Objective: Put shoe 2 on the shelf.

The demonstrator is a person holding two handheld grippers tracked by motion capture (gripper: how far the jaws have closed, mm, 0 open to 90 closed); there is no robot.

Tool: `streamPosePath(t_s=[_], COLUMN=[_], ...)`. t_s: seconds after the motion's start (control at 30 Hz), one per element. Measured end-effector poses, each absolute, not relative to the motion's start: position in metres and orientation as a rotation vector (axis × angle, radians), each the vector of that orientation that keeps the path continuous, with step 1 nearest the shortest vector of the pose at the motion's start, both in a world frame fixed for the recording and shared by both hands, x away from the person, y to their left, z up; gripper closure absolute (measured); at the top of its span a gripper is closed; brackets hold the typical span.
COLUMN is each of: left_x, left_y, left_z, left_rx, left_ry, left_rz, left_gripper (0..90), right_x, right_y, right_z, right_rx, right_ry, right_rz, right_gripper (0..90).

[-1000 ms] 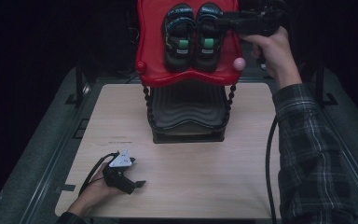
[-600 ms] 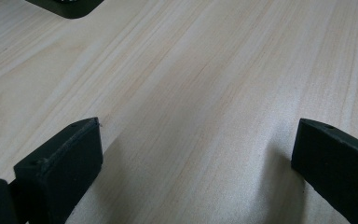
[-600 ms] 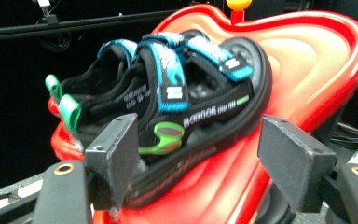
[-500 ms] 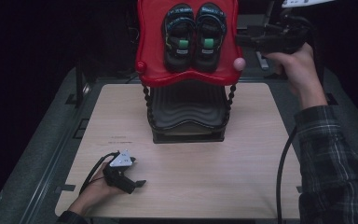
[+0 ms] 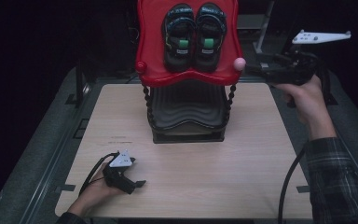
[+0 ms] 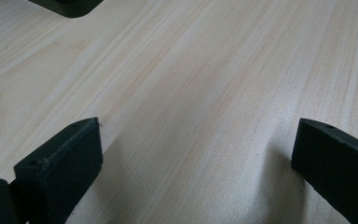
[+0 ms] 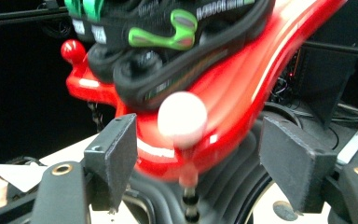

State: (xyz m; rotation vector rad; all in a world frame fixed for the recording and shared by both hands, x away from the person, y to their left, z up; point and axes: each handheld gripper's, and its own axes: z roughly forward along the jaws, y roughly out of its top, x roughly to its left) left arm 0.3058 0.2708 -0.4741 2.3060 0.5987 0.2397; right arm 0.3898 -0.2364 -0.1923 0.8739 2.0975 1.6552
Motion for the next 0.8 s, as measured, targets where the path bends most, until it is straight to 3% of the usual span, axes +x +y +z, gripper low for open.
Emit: streamPosePath(t_s=[0.8], left_x=[0.306], left_y=[0.271], left_z=[-0.474], left_rx=[2.304], left_ry=[0.601], left_rz=[0.241], left_gripper=[1.5], right_x=[0.343], right_y=[-0.269], right_z=[-0.319], right_rx=[1.055], right_ry=[2.154], right_rz=[1.566], right_gripper=[26.3])
